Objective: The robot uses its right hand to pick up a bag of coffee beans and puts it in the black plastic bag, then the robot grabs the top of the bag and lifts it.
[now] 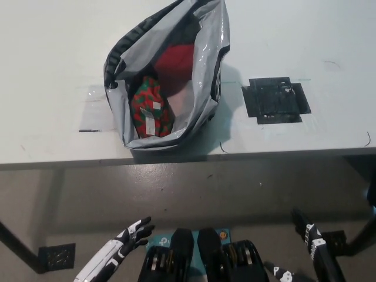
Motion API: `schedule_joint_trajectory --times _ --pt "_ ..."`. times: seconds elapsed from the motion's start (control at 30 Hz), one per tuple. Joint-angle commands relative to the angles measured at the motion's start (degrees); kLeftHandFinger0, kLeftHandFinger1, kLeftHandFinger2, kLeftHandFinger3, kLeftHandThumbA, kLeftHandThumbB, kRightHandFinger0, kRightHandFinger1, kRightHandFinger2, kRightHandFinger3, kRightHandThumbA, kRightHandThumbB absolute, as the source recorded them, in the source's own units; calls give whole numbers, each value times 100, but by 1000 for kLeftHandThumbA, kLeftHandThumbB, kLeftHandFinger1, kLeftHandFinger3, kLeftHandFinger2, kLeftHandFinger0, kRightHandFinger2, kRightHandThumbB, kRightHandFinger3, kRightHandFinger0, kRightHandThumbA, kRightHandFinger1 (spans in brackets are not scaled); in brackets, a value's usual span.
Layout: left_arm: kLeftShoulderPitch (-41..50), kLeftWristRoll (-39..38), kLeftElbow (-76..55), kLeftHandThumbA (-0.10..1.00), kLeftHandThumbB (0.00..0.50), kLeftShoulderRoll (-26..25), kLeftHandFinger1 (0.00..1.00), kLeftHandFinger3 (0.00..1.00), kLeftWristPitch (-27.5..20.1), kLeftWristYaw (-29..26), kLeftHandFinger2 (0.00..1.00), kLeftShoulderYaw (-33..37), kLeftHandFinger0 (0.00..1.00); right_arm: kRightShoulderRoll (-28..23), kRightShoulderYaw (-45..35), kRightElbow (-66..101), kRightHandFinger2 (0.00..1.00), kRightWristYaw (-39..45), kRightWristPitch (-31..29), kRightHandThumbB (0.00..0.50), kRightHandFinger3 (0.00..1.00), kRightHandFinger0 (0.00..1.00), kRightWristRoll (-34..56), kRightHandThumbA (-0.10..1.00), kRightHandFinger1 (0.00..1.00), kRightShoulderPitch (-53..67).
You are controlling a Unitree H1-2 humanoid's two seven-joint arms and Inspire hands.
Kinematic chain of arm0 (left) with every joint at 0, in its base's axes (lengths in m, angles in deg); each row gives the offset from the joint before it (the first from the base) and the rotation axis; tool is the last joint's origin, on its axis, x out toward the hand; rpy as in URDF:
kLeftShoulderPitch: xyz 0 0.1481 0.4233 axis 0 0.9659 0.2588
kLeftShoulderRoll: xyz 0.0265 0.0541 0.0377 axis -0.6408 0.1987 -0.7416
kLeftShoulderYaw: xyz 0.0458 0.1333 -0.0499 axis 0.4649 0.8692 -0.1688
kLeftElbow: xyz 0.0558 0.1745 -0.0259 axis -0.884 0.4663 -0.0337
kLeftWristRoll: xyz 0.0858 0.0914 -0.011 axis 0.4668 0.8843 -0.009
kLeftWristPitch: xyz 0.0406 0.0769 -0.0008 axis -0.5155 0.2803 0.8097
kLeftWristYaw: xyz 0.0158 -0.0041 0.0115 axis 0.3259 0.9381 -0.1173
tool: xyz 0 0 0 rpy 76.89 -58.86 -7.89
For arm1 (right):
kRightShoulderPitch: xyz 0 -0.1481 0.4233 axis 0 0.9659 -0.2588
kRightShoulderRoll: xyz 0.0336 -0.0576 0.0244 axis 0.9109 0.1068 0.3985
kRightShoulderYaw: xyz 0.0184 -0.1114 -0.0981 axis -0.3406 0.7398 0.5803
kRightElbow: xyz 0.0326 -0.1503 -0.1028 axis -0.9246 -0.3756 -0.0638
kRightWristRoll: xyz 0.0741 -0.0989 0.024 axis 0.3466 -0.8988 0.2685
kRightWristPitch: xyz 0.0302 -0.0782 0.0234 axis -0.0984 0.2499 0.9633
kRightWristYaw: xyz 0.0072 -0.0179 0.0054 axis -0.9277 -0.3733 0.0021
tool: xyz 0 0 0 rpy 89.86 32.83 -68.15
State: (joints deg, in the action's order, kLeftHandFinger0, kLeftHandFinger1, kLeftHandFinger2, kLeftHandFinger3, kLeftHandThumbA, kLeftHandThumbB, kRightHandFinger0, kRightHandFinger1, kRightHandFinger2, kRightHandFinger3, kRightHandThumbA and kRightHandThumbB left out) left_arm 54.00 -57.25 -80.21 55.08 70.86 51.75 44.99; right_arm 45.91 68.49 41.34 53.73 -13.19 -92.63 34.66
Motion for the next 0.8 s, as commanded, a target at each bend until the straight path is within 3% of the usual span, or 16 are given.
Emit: schedule_joint_trajectory --times 0.0,0.2,0.77 --pt "-67 -20 -49 972 252 14 1000 1000 -672 -400 1000 -154 1000 107 75 -22 1000 -312 -1115 184 1000 1000 -309 861 1000 -119" --pt "-91 36 7 975 241 65 1000 1000 -699 -581 1000 -164 1000 60 72 -80 1000 -326 -1210 150 1000 1000 -376 815 1000 -168" --pt "-93 169 -71 959 248 182 1000 1000 -584 -988 1000 -260 1000 18 146 -81 1000 -363 -1262 164 1000 1000 -677 720 1000 -291"
